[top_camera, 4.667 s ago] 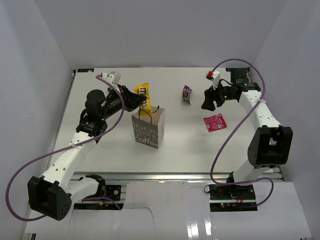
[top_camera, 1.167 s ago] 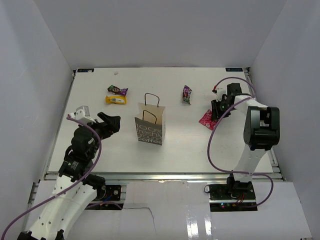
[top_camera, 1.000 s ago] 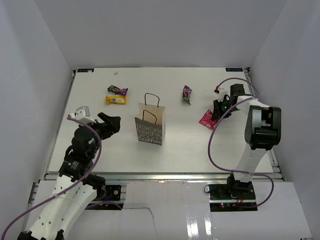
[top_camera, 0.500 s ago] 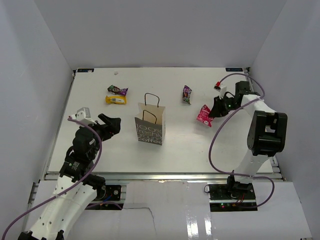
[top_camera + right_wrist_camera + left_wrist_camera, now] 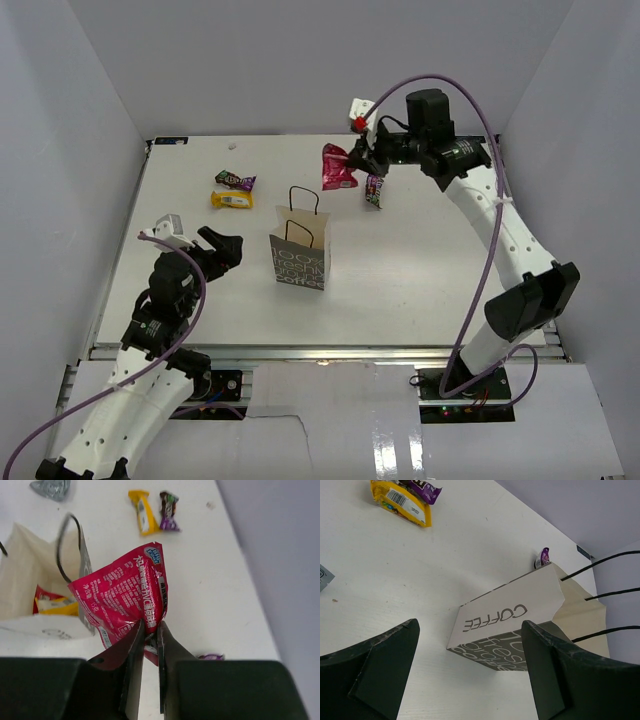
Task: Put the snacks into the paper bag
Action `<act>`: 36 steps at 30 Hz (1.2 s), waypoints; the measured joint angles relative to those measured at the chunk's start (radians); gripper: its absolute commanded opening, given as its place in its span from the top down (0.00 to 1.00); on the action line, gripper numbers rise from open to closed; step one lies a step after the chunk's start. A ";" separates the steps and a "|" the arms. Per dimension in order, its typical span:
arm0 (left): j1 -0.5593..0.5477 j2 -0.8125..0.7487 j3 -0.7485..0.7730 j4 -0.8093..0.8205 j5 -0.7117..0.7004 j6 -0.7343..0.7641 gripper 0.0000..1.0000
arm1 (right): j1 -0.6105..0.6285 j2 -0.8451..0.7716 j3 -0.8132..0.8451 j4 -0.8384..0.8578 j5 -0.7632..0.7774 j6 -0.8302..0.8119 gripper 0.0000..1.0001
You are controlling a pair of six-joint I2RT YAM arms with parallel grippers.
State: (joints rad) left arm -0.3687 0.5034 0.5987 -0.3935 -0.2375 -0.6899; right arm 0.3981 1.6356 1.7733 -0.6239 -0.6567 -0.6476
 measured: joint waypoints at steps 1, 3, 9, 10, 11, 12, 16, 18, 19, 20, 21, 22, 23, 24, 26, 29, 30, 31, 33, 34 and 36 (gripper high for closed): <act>0.000 0.001 0.000 -0.001 0.000 -0.003 0.07 | 0.042 -0.002 0.040 0.006 0.027 -0.004 0.92; 0.000 -0.001 0.000 -0.004 -0.002 -0.010 0.07 | 0.120 -0.012 0.101 0.016 0.088 -0.016 0.92; 0.000 -0.031 -0.002 -0.014 -0.011 -0.029 0.07 | 0.266 -0.040 0.111 0.021 0.250 -0.029 0.92; 0.000 -0.035 -0.002 -0.016 -0.011 -0.031 0.07 | 0.286 -0.040 0.108 0.021 0.280 -0.029 0.92; 0.000 -0.038 -0.003 -0.016 -0.011 -0.033 0.07 | 0.307 -0.040 0.106 0.021 0.311 -0.029 0.92; 0.000 -0.038 -0.003 -0.016 -0.012 -0.034 0.07 | 0.322 -0.040 0.098 0.025 0.336 -0.029 0.92; 0.000 -0.029 -0.003 -0.017 -0.012 -0.034 0.07 | 0.405 -0.063 0.025 0.053 0.467 -0.014 0.92; 0.000 -0.023 -0.003 -0.018 -0.012 -0.034 0.07 | 0.445 -0.083 -0.035 0.079 0.541 0.006 0.92; 0.000 -0.022 -0.003 -0.018 -0.012 -0.034 0.07 | 0.463 -0.091 -0.060 0.085 0.573 0.019 0.92; 0.000 -0.022 -0.003 -0.018 -0.012 -0.034 0.07 | 0.477 -0.097 -0.082 0.092 0.601 0.034 0.92; 0.000 -0.023 -0.003 -0.018 -0.012 -0.034 0.07 | 0.486 -0.103 -0.106 0.101 0.626 0.048 0.92; 0.000 -0.025 -0.004 -0.018 -0.012 -0.035 0.07 | 0.492 -0.109 -0.131 0.108 0.655 0.068 0.92; 0.000 -0.028 -0.005 -0.018 -0.012 -0.036 0.07 | 0.492 -0.111 -0.140 0.110 0.665 0.074 0.92; 0.000 -0.034 -0.010 -0.017 -0.012 -0.037 0.07 | 0.494 -0.117 -0.161 0.127 0.683 0.088 0.92; 0.000 -0.042 -0.019 -0.018 -0.012 -0.040 0.07 | 0.497 -0.135 -0.208 0.153 0.715 0.105 0.92; 0.000 -0.042 -0.022 -0.019 -0.012 -0.041 0.07 | 0.501 -0.154 -0.265 0.188 0.745 0.121 0.92; 0.000 -0.042 -0.022 -0.019 -0.012 -0.042 0.07 | 0.504 -0.156 -0.279 0.202 0.752 0.122 0.92; 0.000 -0.042 -0.022 -0.019 -0.011 -0.042 0.07 | 0.507 -0.158 -0.294 0.218 0.759 0.122 0.92; 0.000 -0.042 -0.023 -0.019 -0.011 -0.043 0.07 | 0.514 -0.158 -0.320 0.245 0.765 0.121 0.92; 0.000 -0.043 -0.023 -0.019 -0.011 -0.044 0.07 | 0.518 -0.158 -0.332 0.261 0.768 0.121 0.92; 0.000 -0.043 -0.023 -0.019 -0.011 -0.045 0.07 | 0.526 -0.158 -0.342 0.283 0.775 0.121 0.92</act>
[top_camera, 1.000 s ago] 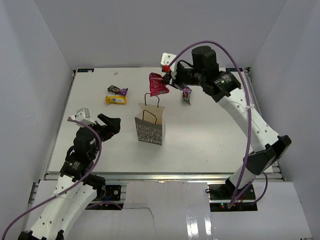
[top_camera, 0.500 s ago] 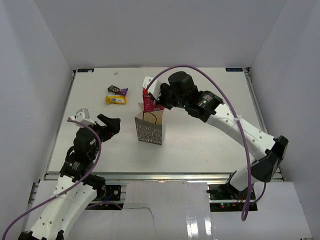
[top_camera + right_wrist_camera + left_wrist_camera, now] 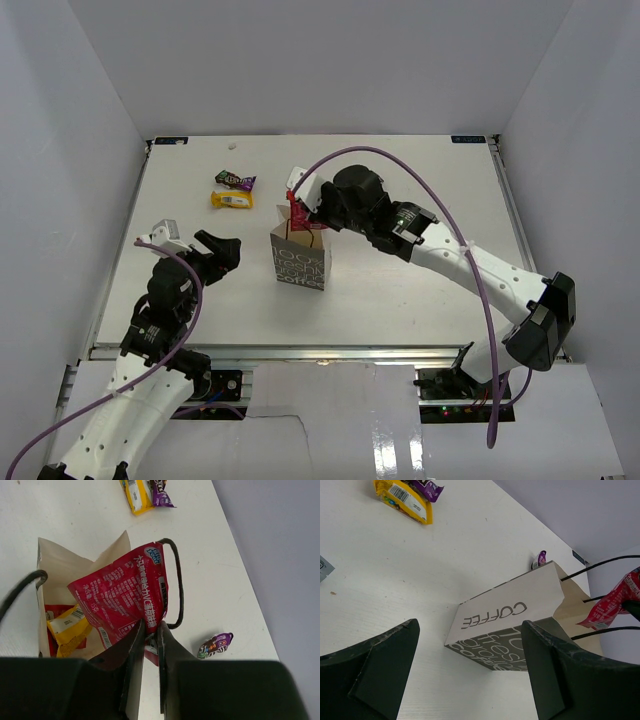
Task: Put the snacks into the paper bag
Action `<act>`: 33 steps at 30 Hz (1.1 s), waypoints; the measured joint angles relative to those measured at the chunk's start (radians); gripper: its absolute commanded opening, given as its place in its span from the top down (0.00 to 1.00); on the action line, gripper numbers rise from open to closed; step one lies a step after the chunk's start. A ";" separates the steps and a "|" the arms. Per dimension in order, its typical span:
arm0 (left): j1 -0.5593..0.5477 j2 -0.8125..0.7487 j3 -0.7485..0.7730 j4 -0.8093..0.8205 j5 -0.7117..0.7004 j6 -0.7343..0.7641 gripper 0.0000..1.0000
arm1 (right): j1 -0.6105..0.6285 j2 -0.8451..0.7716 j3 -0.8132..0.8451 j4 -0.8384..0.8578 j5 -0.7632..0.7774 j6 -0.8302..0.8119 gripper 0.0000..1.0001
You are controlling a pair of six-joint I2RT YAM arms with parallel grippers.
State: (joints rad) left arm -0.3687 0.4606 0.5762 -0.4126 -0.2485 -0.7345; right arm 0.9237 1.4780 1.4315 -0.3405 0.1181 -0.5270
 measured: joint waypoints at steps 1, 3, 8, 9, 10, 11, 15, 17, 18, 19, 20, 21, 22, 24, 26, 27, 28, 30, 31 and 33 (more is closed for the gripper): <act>0.000 -0.001 0.000 0.000 0.000 0.000 0.07 | 0.003 0.000 -0.002 0.008 0.003 -0.001 0.91; 0.000 -0.003 0.000 0.000 0.000 -0.003 0.07 | 0.013 0.000 -0.002 0.027 0.008 -0.005 0.91; 0.000 -0.003 0.000 -0.002 0.000 -0.008 0.07 | 0.029 0.000 -0.001 0.054 0.007 -0.017 0.90; 0.000 -0.003 0.000 -0.003 0.000 -0.008 0.07 | 0.032 0.000 0.000 0.055 0.006 -0.020 0.90; 0.000 -0.003 0.000 -0.003 0.000 -0.008 0.07 | 0.034 0.000 0.001 0.055 0.005 -0.023 0.90; 0.000 -0.003 0.000 -0.005 0.000 -0.008 0.07 | 0.035 0.000 0.002 0.055 0.002 -0.025 0.90; 0.000 -0.003 0.000 -0.006 0.000 -0.008 0.07 | 0.038 0.000 0.010 0.056 -0.006 -0.027 0.88; 0.000 -0.003 0.000 -0.006 0.000 -0.008 0.07 | 0.039 0.000 0.009 0.057 -0.009 -0.027 0.85; 0.000 -0.003 0.000 -0.007 0.000 -0.008 0.07 | 0.039 0.000 0.005 0.061 -0.009 -0.030 0.79; 0.000 -0.003 0.000 -0.006 0.000 -0.008 0.07 | 0.039 0.000 -0.001 0.068 -0.008 -0.031 0.77; 0.000 -0.003 0.000 -0.007 0.000 -0.008 0.07 | 0.039 0.000 -0.011 0.077 -0.008 -0.035 0.73; 0.000 -0.003 0.000 -0.007 0.000 -0.008 0.07 | 0.039 0.000 -0.024 0.085 -0.007 -0.039 0.66; 0.000 -0.003 0.000 -0.007 0.000 -0.009 0.07 | 0.039 0.000 -0.038 0.087 -0.004 -0.044 0.62; 0.000 -0.003 0.000 -0.008 0.000 -0.013 0.07 | 0.039 0.000 -0.061 0.083 0.000 -0.054 0.54; 0.000 -0.003 0.000 -0.013 0.000 -0.021 0.06 | 0.039 0.000 -0.074 0.080 -0.001 -0.067 0.48; 0.000 0.002 0.000 -0.015 -0.003 -0.030 0.05 | 0.039 0.000 -0.074 0.078 -0.006 -0.072 0.42; 0.000 0.009 0.000 -0.017 -0.006 -0.038 0.04 | 0.039 0.000 -0.073 0.077 -0.015 -0.076 0.41; 0.000 0.040 0.005 -0.035 -0.026 -0.068 0.02 | 0.034 -0.002 -0.065 0.059 -0.057 -0.090 0.37; 0.000 0.067 0.011 -0.050 -0.037 -0.087 0.02 | 0.031 -0.002 -0.054 0.041 -0.081 -0.097 0.36; 0.000 0.136 0.038 -0.095 -0.063 -0.126 0.02 | 0.019 -0.002 -0.014 -0.008 -0.149 -0.115 0.31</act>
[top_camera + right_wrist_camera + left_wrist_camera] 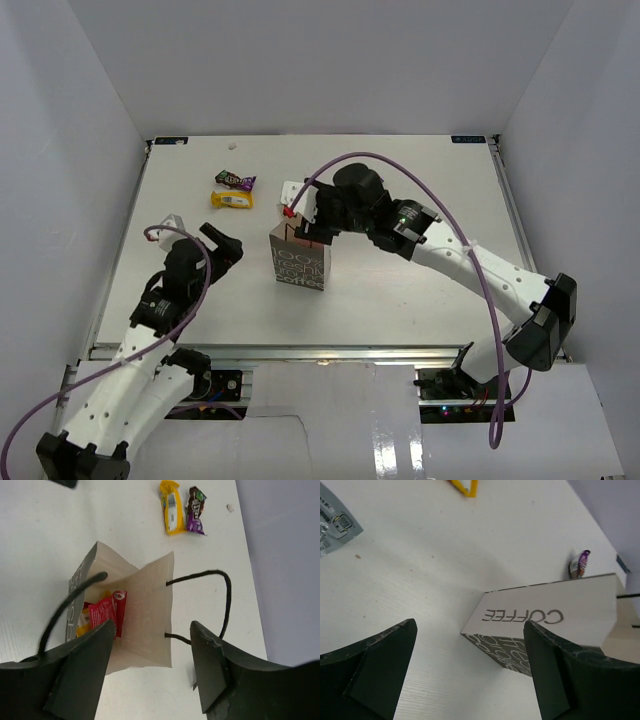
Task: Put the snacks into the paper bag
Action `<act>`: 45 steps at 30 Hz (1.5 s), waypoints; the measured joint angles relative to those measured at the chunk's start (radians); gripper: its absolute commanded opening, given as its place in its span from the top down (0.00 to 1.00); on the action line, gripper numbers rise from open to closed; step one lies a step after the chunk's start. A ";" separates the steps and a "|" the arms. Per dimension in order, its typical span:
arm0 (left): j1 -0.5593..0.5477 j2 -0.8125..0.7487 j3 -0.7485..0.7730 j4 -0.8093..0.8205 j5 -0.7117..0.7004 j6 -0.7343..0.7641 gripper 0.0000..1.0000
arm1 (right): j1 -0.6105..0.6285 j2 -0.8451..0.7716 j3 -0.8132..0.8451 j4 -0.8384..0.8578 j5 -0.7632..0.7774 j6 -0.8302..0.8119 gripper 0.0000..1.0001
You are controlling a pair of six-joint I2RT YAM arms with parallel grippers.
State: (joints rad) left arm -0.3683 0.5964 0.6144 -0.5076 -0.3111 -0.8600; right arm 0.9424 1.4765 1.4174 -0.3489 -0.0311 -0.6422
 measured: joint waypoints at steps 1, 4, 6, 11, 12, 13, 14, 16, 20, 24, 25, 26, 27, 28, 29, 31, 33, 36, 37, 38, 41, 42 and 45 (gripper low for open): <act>0.000 0.040 0.020 -0.022 -0.010 -0.015 0.02 | -0.008 0.000 0.028 -0.025 -0.031 -0.013 0.30; 0.031 0.200 0.103 -0.074 -0.017 -0.031 0.02 | -0.059 0.002 0.140 -0.099 -0.145 -0.045 0.27; 0.098 0.312 0.158 -0.090 0.023 -0.001 0.02 | -0.116 0.002 0.218 -0.128 -0.206 -0.056 0.26; 0.351 0.517 0.226 -0.104 0.126 0.132 0.02 | -0.366 0.023 0.341 -0.197 -0.389 -0.064 0.26; 0.393 0.539 0.230 -0.108 0.138 0.164 0.02 | -0.426 0.029 0.344 -0.210 -0.426 -0.063 0.26; 0.425 0.554 0.232 -0.111 0.141 0.192 0.02 | -0.475 0.034 0.344 -0.229 -0.451 -0.061 0.26; 0.454 0.570 0.232 -0.113 0.141 0.224 0.02 | -0.529 0.037 0.335 -0.243 -0.480 -0.060 0.26; 0.491 0.602 0.234 -0.109 0.138 0.279 0.02 | -0.602 0.034 0.286 -0.260 -0.524 -0.054 0.26; 0.525 0.716 0.243 -0.074 0.126 0.385 0.02 | -0.657 0.024 0.138 -0.301 -0.592 -0.045 0.26; 0.539 0.825 0.252 -0.021 0.109 0.471 0.05 | -0.692 0.024 0.032 -0.335 -0.634 -0.034 0.27; 0.542 0.853 0.253 -0.002 0.108 0.491 0.09 | -0.701 0.024 0.020 -0.338 -0.639 -0.032 0.27; 0.547 0.880 0.253 0.016 0.108 0.508 0.12 | -0.711 0.024 0.010 -0.338 -0.646 -0.028 0.27; 0.553 0.907 0.253 0.032 0.110 0.525 0.15 | -0.719 0.024 0.006 -0.338 -0.652 -0.026 0.27; 0.560 0.929 0.253 0.049 0.113 0.540 0.17 | -0.725 0.024 0.003 -0.337 -0.654 -0.023 0.27; 0.569 0.951 0.253 0.067 0.117 0.555 0.21 | -0.732 0.024 -0.002 -0.333 -0.657 -0.021 0.27; 0.580 0.978 0.253 0.093 0.130 0.574 0.27 | -0.740 0.024 -0.009 -0.332 -0.661 -0.019 0.27; 0.591 0.993 0.252 0.120 0.148 0.588 0.37 | -0.746 0.024 -0.014 -0.333 -0.665 -0.019 0.27; 0.601 0.998 0.252 0.155 0.182 0.599 0.60 | -0.750 0.024 -0.016 -0.332 -0.674 -0.018 0.27; 0.603 0.998 0.251 0.166 0.195 0.599 0.64 | -0.751 0.024 -0.016 -0.332 -0.678 -0.018 0.27; 0.603 0.998 0.251 0.175 0.204 0.600 0.67 | -0.753 0.024 -0.016 -0.332 -0.680 -0.017 0.27; 0.607 0.989 0.242 0.198 0.241 0.603 0.74 | -0.759 0.024 -0.020 -0.332 -0.686 -0.015 0.27; 0.607 0.978 0.237 0.200 0.258 0.599 0.76 | -0.762 0.024 -0.021 -0.332 -0.687 -0.014 0.27; 0.608 0.911 0.217 0.202 0.335 0.585 0.78 | -0.768 0.029 -0.021 -0.332 -0.692 -0.012 0.27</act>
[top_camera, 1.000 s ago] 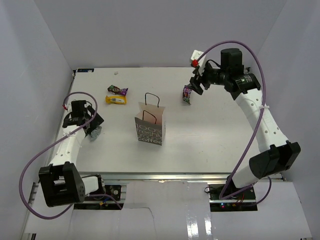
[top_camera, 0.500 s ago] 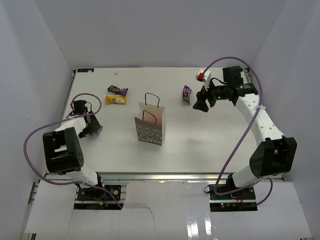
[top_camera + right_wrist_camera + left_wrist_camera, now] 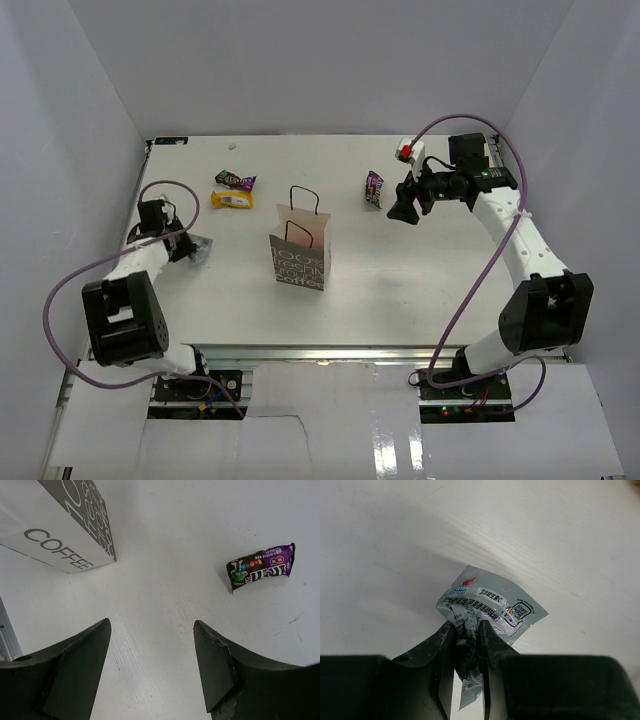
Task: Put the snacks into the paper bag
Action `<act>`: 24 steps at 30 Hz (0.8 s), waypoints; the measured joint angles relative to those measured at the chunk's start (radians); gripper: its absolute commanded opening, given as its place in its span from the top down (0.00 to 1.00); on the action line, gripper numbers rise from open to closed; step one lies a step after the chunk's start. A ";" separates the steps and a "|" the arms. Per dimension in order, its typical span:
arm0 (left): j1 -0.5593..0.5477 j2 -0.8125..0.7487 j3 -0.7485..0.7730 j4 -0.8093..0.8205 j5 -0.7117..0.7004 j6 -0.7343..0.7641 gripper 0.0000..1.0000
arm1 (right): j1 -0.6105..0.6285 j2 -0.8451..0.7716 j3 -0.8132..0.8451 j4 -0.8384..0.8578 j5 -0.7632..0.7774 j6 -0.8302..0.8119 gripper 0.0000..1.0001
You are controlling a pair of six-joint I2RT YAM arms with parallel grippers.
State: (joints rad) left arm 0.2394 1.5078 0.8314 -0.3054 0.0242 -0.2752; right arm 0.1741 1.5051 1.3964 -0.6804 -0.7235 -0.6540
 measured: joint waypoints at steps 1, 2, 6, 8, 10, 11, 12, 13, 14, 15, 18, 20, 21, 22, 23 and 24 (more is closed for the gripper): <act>0.000 -0.032 -0.006 0.002 0.037 -0.010 0.78 | -0.002 0.003 0.000 0.000 -0.003 0.000 0.27; 0.000 -0.076 -0.013 0.005 0.092 -0.024 0.78 | -0.004 0.005 0.000 0.000 -0.006 0.000 0.27; -0.022 -0.286 -0.031 0.077 0.298 -0.111 0.78 | -0.010 0.023 0.000 0.000 -0.017 0.005 0.28; -0.065 -0.385 -0.030 0.141 0.373 -0.159 0.78 | -0.013 0.032 0.000 0.000 -0.021 0.010 0.28; -0.133 -0.460 -0.013 0.206 0.435 -0.206 0.78 | -0.018 0.049 0.000 0.000 -0.029 0.019 0.28; -0.180 -0.482 0.002 0.238 0.458 -0.226 0.78 | -0.021 0.057 0.000 0.000 -0.032 0.021 0.28; -0.218 -0.492 0.019 0.266 0.477 -0.240 0.78 | -0.023 0.065 0.000 0.000 -0.035 0.024 0.28; -0.260 -0.496 0.037 0.293 0.495 -0.251 0.78 | -0.024 0.072 0.000 0.000 -0.037 0.026 0.28; -0.298 -0.494 0.053 0.313 0.510 -0.257 0.78 | -0.025 0.078 0.000 0.000 -0.040 0.028 0.28; -0.337 -0.488 0.069 0.333 0.525 -0.260 0.78 | -0.027 0.083 0.000 0.000 -0.040 0.031 0.28; -0.433 -0.461 0.093 0.372 0.548 -0.237 0.78 | -0.031 0.093 0.000 0.000 -0.043 0.037 0.28; -0.477 -0.439 0.094 0.387 0.558 -0.212 0.78 | -0.032 0.094 0.000 0.000 -0.043 0.039 0.28; -0.501 -0.427 0.094 0.390 0.564 -0.198 0.77 | -0.033 0.094 0.000 0.001 -0.043 0.041 0.28; -0.520 -0.415 0.094 0.393 0.566 -0.183 0.77 | -0.035 0.094 0.000 0.001 -0.043 0.042 0.28; -0.536 -0.402 0.094 0.396 0.568 -0.169 0.77 | -0.037 0.094 -0.001 0.001 -0.043 0.042 0.28; -0.552 -0.389 0.096 0.397 0.569 -0.157 0.77 | -0.039 0.094 -0.004 0.002 -0.043 0.042 0.28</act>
State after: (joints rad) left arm -0.3126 1.1183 0.9272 0.0914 0.5934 -0.4324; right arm 0.1349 1.5993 1.3922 -0.6788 -0.7670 -0.6121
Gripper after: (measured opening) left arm 0.311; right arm 0.719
